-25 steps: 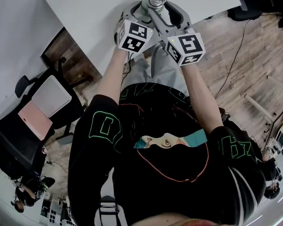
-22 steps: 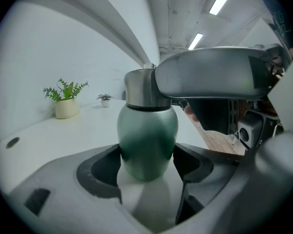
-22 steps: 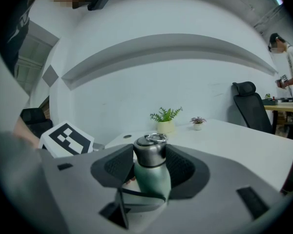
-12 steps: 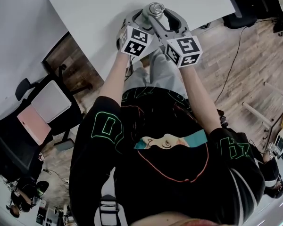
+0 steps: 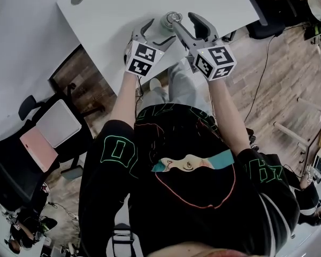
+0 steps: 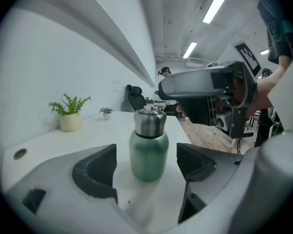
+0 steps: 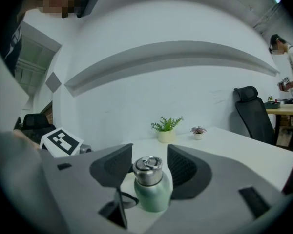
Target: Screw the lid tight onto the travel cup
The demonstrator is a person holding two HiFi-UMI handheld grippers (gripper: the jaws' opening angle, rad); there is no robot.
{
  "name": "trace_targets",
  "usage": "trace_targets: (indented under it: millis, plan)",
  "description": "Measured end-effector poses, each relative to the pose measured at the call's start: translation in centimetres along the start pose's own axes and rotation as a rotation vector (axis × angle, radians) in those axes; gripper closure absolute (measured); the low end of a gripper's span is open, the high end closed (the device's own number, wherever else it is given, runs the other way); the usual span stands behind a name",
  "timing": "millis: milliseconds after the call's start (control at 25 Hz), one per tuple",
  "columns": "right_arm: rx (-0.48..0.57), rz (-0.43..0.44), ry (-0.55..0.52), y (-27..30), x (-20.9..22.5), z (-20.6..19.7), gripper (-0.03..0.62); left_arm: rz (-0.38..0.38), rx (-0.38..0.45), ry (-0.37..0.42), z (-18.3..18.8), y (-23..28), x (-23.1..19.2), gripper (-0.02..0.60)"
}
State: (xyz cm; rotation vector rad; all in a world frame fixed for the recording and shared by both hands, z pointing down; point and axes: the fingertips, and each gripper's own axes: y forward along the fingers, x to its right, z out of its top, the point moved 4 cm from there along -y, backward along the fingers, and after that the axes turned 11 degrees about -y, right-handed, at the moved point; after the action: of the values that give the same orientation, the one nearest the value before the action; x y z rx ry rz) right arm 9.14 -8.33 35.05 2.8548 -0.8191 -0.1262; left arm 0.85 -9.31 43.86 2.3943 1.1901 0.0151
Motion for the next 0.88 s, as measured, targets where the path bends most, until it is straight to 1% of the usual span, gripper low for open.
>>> trace_targets:
  millis: [80,160,200,360,400,520,600,640,720,760,800,880]
  plan:
    - [0.014,-0.009,0.005,-0.1,0.1,0.7,0.368,0.040,0.063,0.007,1.8,-1.6,-0.4,0.207]
    - [0.031,-0.017,0.013,-0.1,0.3,1.4,0.385,0.100,0.136,0.011,3.6,-3.3,-1.0,0.233]
    - [0.040,-0.018,0.015,0.0,0.3,1.7,0.399,0.130,0.172,0.005,4.5,-4.1,-1.4,0.239]
    - [0.084,-0.009,0.011,0.7,0.2,3.8,0.440,0.241,0.307,-0.033,8.4,-7.1,-3.0,0.310]
    - [0.098,-0.006,0.010,0.9,0.2,4.3,0.458,0.262,0.335,-0.037,9.4,-7.7,-3.4,0.325]
    - [0.133,-0.005,0.014,1.6,0.1,6.1,0.490,0.305,0.410,-0.033,12.3,-9.4,-4.1,0.336]
    - [0.162,-0.010,0.019,2.0,0.1,7.5,0.536,0.333,0.467,-0.031,14.4,-10.8,-4.3,0.365]
    - [0.180,-0.013,0.021,2.2,0.1,8.3,0.561,0.350,0.491,-0.029,15.3,-11.5,-4.4,0.370]
    - [0.212,-0.012,0.022,2.5,0.0,9.8,0.577,0.390,0.525,-0.014,16.8,-12.7,-4.4,0.397]
    - [0.226,-0.009,0.020,2.7,0.0,10.5,0.586,0.410,0.542,-0.011,17.4,-13.3,-4.5,0.400]
    - [0.239,-0.007,0.016,2.9,0.0,11.2,0.589,0.427,0.565,-0.016,18.0,-13.8,-4.6,0.403]
    - [0.262,0.000,0.012,3.4,0.0,12.4,0.589,0.464,0.616,-0.036,19.2,-14.8,-5.0,0.431]
